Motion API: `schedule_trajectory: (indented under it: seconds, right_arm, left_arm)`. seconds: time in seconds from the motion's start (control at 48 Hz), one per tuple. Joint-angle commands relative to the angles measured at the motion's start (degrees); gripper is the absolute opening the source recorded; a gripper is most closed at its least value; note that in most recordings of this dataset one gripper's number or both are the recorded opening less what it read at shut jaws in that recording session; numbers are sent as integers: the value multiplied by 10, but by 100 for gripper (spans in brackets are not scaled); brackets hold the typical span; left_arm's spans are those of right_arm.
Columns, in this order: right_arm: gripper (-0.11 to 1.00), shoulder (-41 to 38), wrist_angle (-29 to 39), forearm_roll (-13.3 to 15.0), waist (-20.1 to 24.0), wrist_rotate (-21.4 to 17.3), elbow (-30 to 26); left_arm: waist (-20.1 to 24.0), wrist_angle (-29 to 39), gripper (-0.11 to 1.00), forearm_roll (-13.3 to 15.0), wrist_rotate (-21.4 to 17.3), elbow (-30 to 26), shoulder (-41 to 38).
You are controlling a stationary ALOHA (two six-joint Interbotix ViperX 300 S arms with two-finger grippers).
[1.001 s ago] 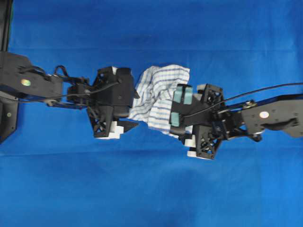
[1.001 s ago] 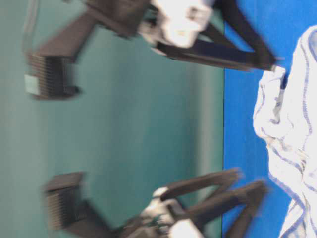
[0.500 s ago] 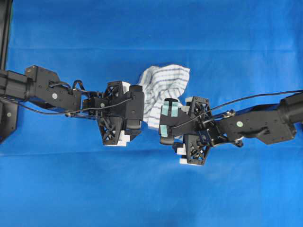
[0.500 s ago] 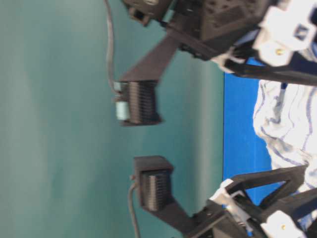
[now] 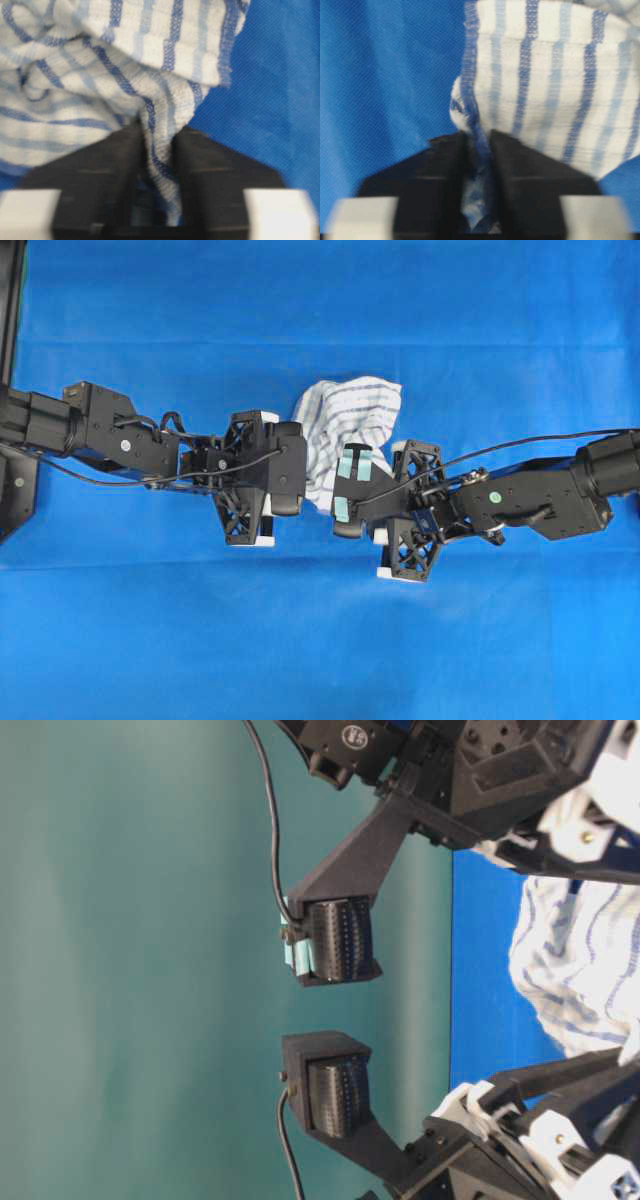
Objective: Lift the towel with both arms.
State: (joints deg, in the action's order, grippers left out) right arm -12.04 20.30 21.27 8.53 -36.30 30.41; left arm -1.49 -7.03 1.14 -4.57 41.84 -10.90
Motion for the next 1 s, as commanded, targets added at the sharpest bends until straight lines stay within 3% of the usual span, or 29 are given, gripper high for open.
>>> schedule_trajectory:
  seconds: [0.0,0.063,0.25,0.438,0.98]
  right_arm:
    - [16,11,-3,-1,-4,-1,-5]
    - [4,11,-3,-1,-4,-1,-6]
    - [4,35,-4,-1,-5,-1,-11]
    - [4,86,9,-6,-5,-1,-23]
    - [4,248,143,10,-28,18,-105]
  left_arm:
    - [-2,6,11,1,1,-4,9]
    - [-2,14,5,1,1,-5,11]
    - [-3,47,5,1,0,-7,33]
    - [-2,125,5,1,0,-13,116]
    - [2,337,5,0,-1,-96,336]
